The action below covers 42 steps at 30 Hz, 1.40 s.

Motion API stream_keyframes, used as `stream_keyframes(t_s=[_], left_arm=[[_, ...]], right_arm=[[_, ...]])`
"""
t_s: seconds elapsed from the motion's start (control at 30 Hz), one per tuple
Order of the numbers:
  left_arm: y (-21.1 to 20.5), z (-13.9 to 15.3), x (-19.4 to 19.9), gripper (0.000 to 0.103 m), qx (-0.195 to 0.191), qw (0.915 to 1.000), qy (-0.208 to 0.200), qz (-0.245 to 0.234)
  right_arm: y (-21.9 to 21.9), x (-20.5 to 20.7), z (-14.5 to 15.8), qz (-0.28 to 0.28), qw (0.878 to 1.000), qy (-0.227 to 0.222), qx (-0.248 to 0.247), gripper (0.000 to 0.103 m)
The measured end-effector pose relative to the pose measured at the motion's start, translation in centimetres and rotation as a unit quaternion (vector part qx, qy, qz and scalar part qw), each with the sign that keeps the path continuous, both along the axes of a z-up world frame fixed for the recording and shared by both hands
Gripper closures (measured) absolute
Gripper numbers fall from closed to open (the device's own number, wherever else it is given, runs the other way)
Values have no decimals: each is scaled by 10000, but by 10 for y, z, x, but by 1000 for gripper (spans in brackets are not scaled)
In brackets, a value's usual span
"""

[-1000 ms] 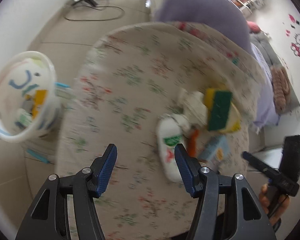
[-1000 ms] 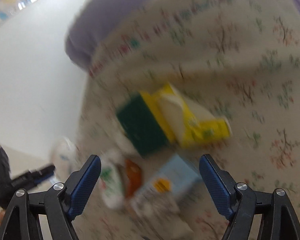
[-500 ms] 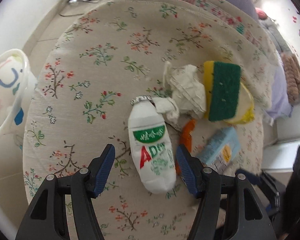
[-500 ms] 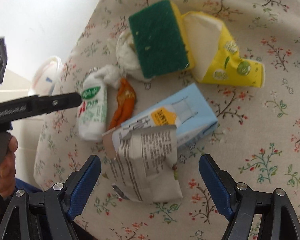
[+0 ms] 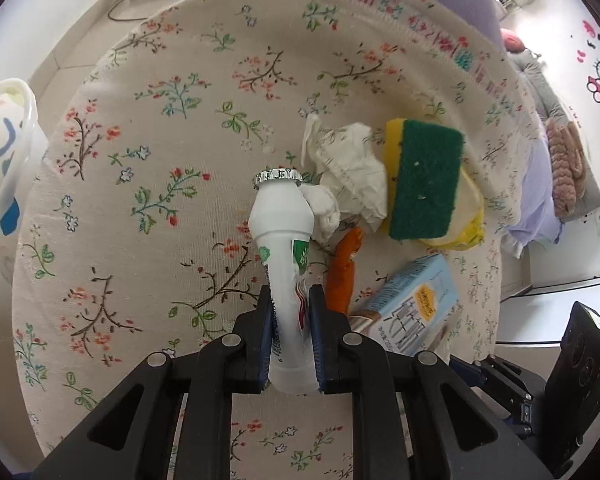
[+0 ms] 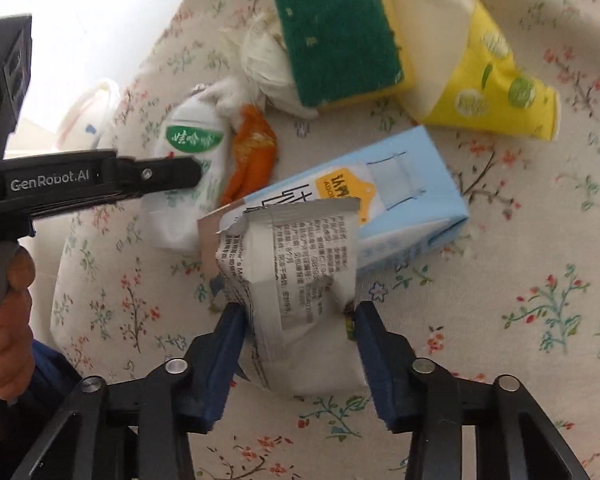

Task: Collect trash
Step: 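Grasp the second white AD bottle with the left gripper while the right grasps the foil packet, then carry the bottle and foil packet to the white bucket and release both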

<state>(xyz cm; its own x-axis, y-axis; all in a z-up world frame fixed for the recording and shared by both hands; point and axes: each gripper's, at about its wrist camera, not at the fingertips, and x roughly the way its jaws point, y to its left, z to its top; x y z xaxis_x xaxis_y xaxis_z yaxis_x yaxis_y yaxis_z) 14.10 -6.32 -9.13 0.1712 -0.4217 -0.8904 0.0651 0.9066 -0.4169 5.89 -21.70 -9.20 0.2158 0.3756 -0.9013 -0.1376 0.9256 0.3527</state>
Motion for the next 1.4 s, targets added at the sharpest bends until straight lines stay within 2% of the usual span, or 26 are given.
stream_keyframes(t_s=[0.2, 0.33, 0.5, 0.77, 1.03, 1.17, 1.33, 1.4], left_arm=[[16, 18, -2, 85, -210, 9997, -118, 30], [47, 34, -3, 85, -320, 9992, -237, 94], [60, 38, -3, 85, -396, 9987, -260, 183], [61, 41, -5, 85, -444, 9983, -336, 194], [56, 49, -9, 85, -262, 9981, -547, 100], [63, 48, -5, 85, -192, 9980, -568, 183], [78, 47, 0, 85, -238, 9977, -546, 308], [86, 46, 1, 85, -233, 9976, -557, 344]], right_arm=[[-2, -5, 15, -1, 9996, -258, -80, 62], [-3, -6, 34, 34, 9981, -605, 59, 62], [-2, -9, 49, 75, 9953, -950, 162, 62], [-25, -8, 69, -310, 9910, -1278, 269, 62], [-33, -9, 73, -396, 9885, -1458, 74, 62], [-33, -5, 66, -534, 9884, -1424, -63, 63], [-34, -3, 72, -614, 9845, -1639, -50, 64], [-31, -1, 74, -652, 9834, -1691, -72, 68]])
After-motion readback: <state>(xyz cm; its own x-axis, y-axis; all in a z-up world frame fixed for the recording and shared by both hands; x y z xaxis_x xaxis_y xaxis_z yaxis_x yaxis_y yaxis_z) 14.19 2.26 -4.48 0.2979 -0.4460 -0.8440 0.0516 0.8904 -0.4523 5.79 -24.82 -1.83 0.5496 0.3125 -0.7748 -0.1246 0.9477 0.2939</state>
